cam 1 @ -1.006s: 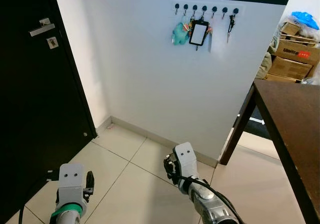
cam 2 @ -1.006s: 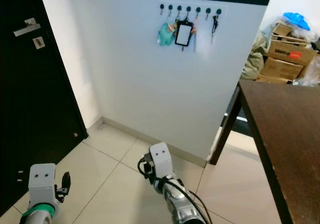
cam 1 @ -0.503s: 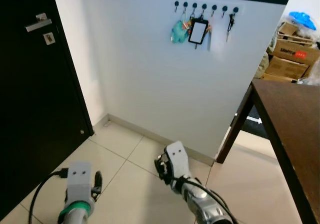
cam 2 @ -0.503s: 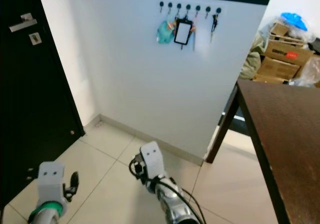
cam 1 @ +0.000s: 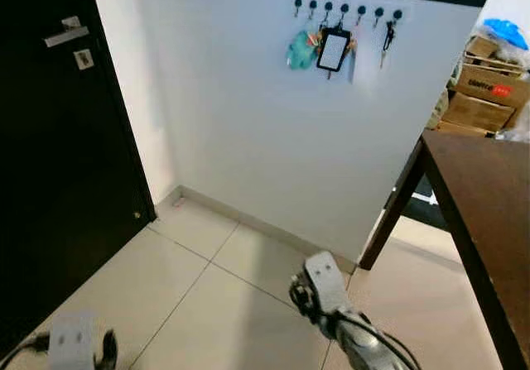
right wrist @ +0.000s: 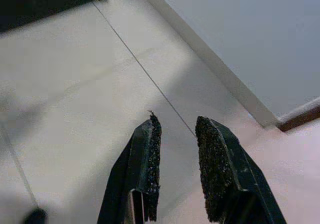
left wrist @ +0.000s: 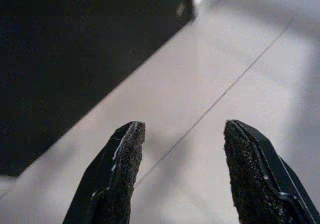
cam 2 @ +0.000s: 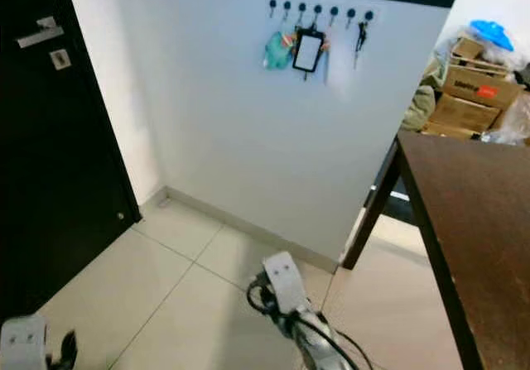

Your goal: Hang keys on a hook

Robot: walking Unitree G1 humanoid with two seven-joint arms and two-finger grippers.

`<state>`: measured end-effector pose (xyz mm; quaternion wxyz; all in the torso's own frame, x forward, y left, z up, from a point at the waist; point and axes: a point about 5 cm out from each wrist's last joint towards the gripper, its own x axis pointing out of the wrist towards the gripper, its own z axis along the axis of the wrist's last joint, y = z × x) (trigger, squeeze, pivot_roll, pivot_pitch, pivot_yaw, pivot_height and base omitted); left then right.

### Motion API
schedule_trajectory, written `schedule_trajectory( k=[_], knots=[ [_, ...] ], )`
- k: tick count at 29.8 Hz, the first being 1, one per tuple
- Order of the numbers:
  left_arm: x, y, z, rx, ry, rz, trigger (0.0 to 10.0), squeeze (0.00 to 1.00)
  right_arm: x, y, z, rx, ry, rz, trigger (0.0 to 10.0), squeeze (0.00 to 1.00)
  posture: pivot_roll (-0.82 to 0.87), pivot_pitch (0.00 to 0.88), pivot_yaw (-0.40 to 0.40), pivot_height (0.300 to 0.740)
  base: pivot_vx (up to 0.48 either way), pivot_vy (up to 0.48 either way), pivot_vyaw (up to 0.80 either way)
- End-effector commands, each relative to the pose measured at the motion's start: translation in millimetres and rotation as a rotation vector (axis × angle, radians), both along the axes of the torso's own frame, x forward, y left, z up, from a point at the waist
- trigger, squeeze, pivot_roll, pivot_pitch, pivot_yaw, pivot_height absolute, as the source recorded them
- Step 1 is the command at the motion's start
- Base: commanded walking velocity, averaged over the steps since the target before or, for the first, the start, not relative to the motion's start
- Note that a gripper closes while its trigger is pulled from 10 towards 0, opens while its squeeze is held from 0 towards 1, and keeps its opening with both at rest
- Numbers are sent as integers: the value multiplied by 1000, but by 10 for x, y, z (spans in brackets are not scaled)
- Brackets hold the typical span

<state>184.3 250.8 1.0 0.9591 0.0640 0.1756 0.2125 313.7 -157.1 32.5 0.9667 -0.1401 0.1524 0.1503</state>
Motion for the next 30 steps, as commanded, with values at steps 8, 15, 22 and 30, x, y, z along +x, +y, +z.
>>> schedule_trajectory(
  k=[8,15,22,30],
  knots=[
    [-472,-88,-313,80,157,12,10000,0,-376,-227,-353,-65,70,-39,10000,0,-106,80,51,740,0,0,0],
    [-491,-134,-395,-15,172,-49,10000,0,-429,-206,-432,47,145,-45,10000,0,-107,76,57,740,0,0,0],
    [-166,22,-98,-56,-13,-22,10000,0,-141,-98,-185,156,77,-59,10000,0,-115,52,64,740,0,0,0],
    [227,37,124,-96,-111,-1,10000,0,94,155,62,229,26,-4,10000,0,-120,40,65,740,0,0,0]
  ],
)
